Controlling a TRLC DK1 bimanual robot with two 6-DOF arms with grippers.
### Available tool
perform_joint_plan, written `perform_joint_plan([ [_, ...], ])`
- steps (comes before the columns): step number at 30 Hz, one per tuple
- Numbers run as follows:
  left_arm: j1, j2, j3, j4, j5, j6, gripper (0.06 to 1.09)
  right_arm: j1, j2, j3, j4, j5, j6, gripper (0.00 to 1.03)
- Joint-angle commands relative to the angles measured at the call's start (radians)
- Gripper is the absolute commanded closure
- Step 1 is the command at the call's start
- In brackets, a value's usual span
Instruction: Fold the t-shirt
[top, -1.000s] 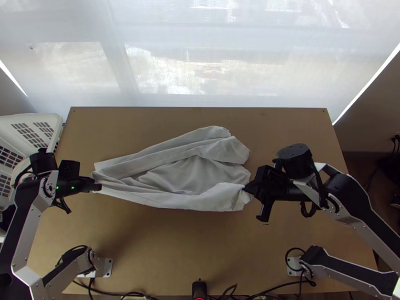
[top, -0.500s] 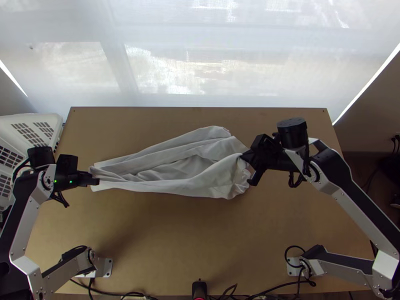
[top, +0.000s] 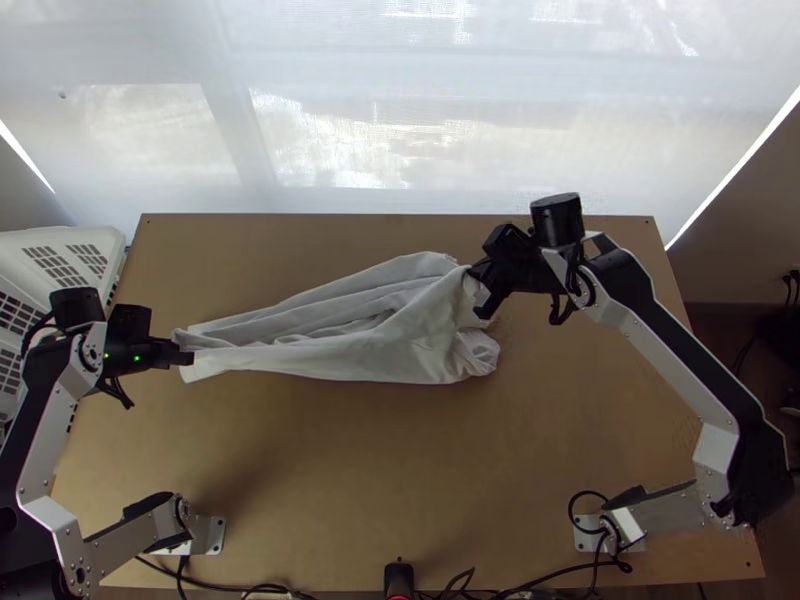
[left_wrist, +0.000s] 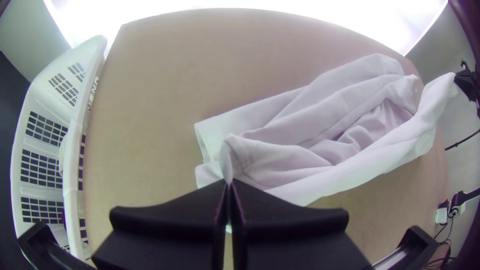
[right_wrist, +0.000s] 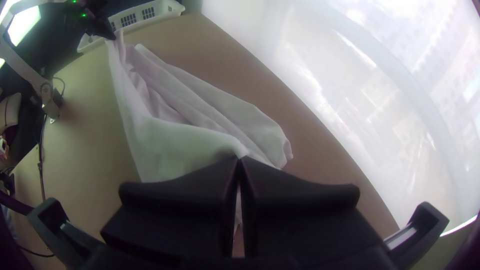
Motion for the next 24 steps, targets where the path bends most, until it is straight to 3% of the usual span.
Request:
perform_joint_plan([
  [1,0.027,0.019,0.010,0.017,0.000,0.010,1.05,-0.015,0.138,0.102,0.031,0.000,-0.003,1.00],
  [24,-0.012,0.170,0.135,0.049,0.011,-0.019,1.05,-0.094,0.457,0.443,0.035,0.002,-0.010,1.00],
])
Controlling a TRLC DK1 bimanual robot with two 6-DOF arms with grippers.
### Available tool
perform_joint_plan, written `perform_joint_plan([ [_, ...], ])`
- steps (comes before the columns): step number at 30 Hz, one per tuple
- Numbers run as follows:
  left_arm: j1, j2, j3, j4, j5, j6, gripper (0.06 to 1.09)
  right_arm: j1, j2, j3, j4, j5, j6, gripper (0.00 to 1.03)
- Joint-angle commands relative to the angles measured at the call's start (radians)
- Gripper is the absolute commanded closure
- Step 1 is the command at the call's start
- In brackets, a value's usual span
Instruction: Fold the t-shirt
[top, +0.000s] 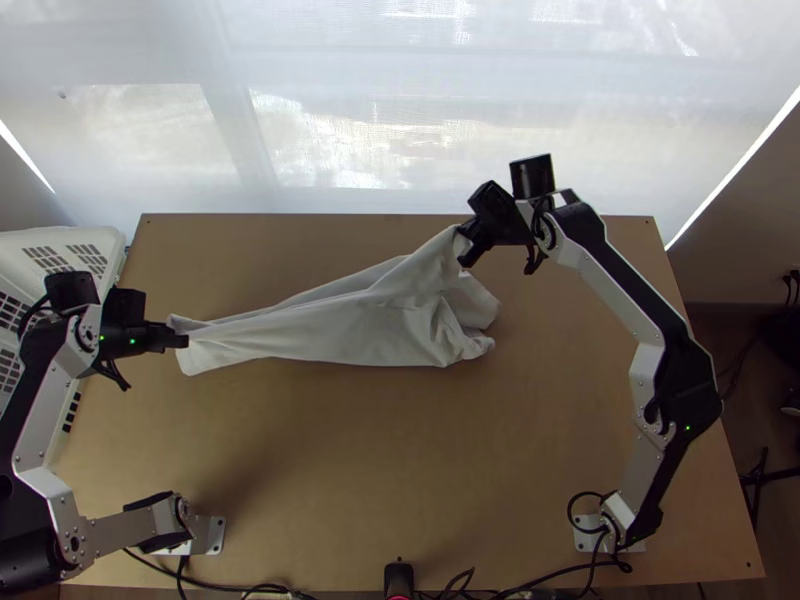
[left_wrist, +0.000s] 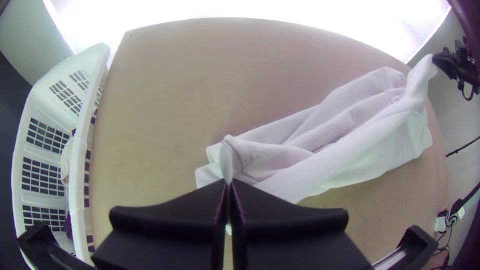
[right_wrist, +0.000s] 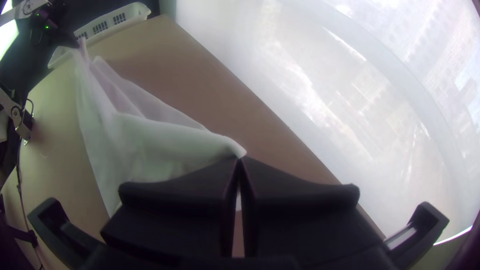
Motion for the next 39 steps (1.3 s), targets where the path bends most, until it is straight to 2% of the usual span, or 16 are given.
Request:
perform_joint_plan([
  [1,-0.029,0.076,0.055,0.014,0.003,-0.017,1.05,-0.019,0.093,0.110,-0.007,0.001,-0.003,1.00],
  [11,-0.043,0.211,0.102,0.071,-0.002,-0.023,1.05,-0.017,0.182,0.149,-0.018,0.007,-0.011,1.00],
  [32,-0.096,0.449,0.159,0.177,-0.014,-0.065,1.05,-0.004,0.280,0.034,0.013,0.053,0.014,0.99],
  [33,-0.098,0.456,0.165,0.178,-0.014,-0.069,1.05,-0.004,0.283,0.038,0.018,0.053,0.028,0.88],
  [35,-0.098,0.464,0.177,0.181,-0.014,-0.075,1.05,-0.004,0.282,0.049,0.022,0.053,0.046,0.55],
  [36,-0.098,0.464,0.185,0.181,-0.013,-0.083,0.99,-0.004,0.277,0.055,0.022,0.053,0.057,0.33],
  [37,-0.098,0.462,0.190,0.178,-0.013,-0.088,0.88,-0.004,0.270,0.060,0.022,0.053,0.061,0.12],
  [38,-0.098,0.459,0.196,0.172,-0.013,-0.089,0.76,-0.004,0.256,0.060,0.022,0.053,0.063,0.04],
  [39,-0.099,0.452,0.202,0.160,-0.013,-0.088,0.69,-0.004,0.241,0.061,0.022,0.053,0.063,0.04],
])
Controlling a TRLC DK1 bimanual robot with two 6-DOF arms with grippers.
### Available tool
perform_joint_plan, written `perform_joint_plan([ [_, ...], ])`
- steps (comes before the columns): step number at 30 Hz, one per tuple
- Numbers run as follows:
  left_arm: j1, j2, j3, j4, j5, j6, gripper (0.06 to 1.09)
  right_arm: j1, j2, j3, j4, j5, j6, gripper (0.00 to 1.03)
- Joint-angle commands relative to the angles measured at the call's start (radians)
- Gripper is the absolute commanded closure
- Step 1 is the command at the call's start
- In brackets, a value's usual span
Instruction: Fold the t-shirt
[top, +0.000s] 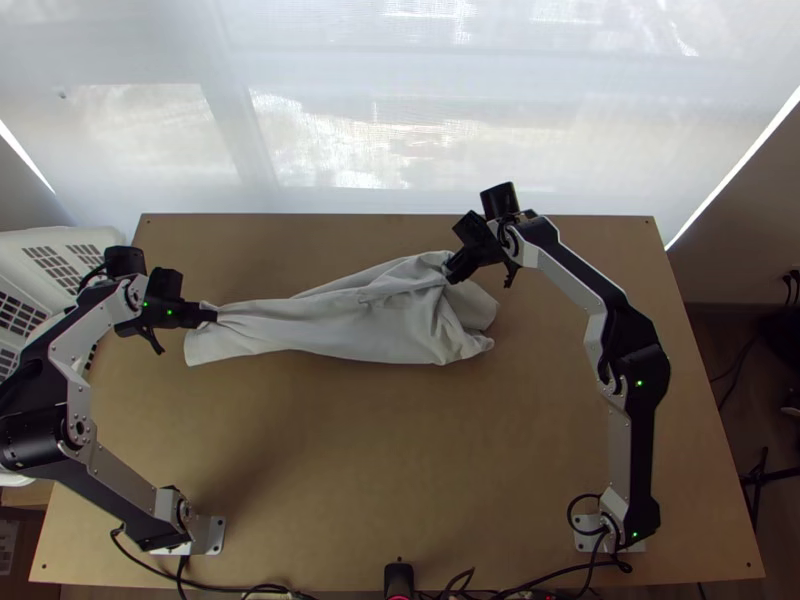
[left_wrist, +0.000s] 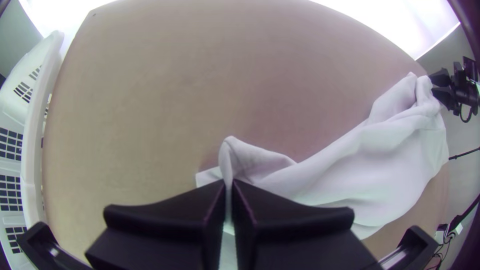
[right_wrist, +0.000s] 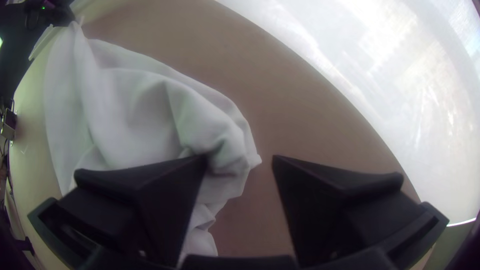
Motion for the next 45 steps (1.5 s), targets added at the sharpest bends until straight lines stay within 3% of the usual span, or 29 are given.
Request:
perform_joint_plan([
  [1,-0.005,0.004,0.035,-0.019,0.002,-0.017,0.66,0.000,-0.040,0.014,0.011,0.004,0.029,0.04],
  [7,0.002,-0.087,0.044,-0.135,0.002,-0.011,0.39,-0.002,-0.153,0.012,0.009,0.004,0.049,0.04],
  [14,0.030,-0.213,0.041,-0.361,0.017,0.001,0.28,0.008,-0.275,0.014,-0.011,0.004,0.051,0.04],
  [25,0.039,-0.197,0.013,-0.430,0.020,-0.013,0.25,0.084,-0.430,-0.112,-0.052,0.004,0.055,0.04],
  [35,-0.002,-0.087,0.015,-0.327,0.019,-0.079,0.25,0.212,-0.505,-0.304,-0.052,0.004,0.042,0.04],
  [45,-0.024,-0.024,0.036,-0.282,0.019,-0.123,0.25,0.250,-0.456,-0.401,-0.028,0.006,0.025,0.04],
])
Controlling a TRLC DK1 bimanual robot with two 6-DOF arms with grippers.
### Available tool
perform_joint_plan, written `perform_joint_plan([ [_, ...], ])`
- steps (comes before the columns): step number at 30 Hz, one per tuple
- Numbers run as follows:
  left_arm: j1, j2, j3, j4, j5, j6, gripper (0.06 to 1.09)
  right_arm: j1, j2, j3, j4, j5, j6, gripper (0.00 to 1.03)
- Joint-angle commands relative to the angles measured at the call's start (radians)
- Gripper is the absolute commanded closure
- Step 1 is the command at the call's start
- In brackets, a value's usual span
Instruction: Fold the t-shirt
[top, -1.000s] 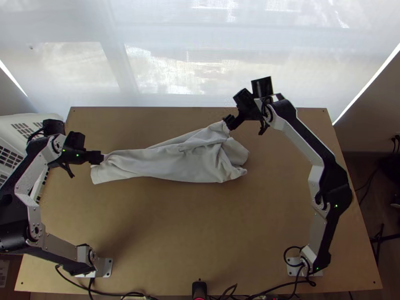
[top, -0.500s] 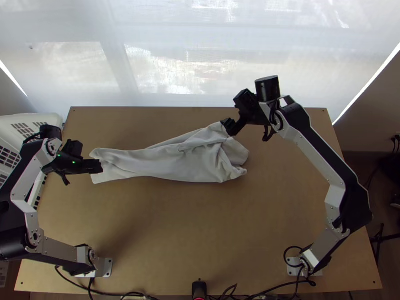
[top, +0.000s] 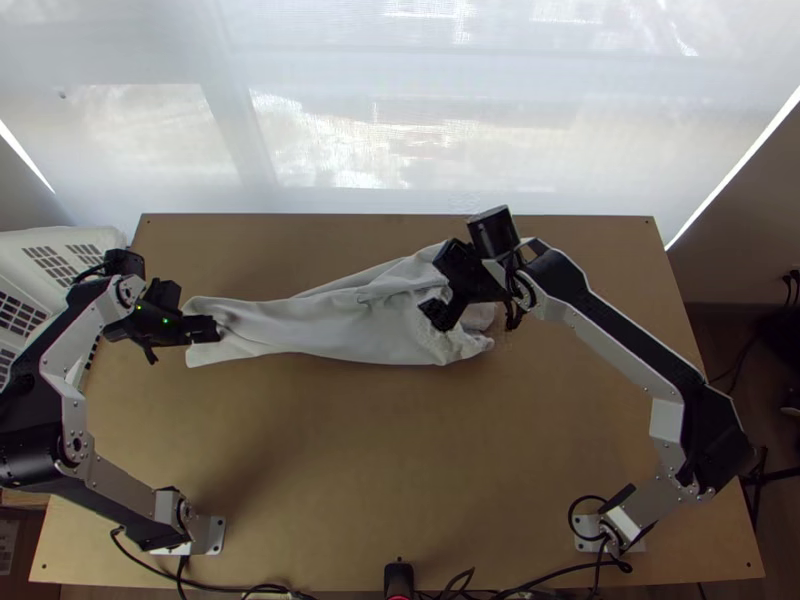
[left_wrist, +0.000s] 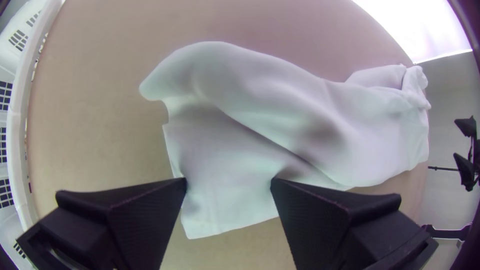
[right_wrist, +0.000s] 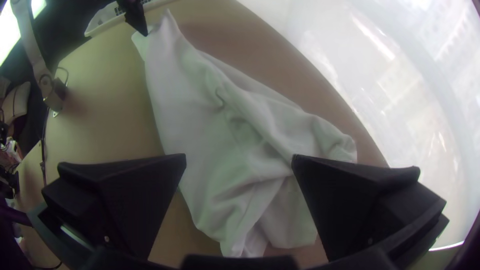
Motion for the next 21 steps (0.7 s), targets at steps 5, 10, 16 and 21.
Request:
perform_joint_plan([
  [5,-0.033,0.073,0.033,0.040,0.002,-0.034,0.36,0.015,0.048,-0.070,0.038,0.001,-0.016,0.05],
  [10,-0.048,0.108,0.041,0.040,0.017,-0.034,0.63,0.006,0.056,-0.069,0.054,0.001,-0.012,0.05],
  [16,-0.042,0.115,0.038,0.064,0.029,-0.054,1.05,-0.013,0.057,-0.066,0.057,0.001,-0.012,0.05],
  [21,-0.020,0.093,0.036,0.060,0.029,-0.041,1.05,-0.030,0.048,-0.056,0.057,0.001,-0.007,0.05],
])
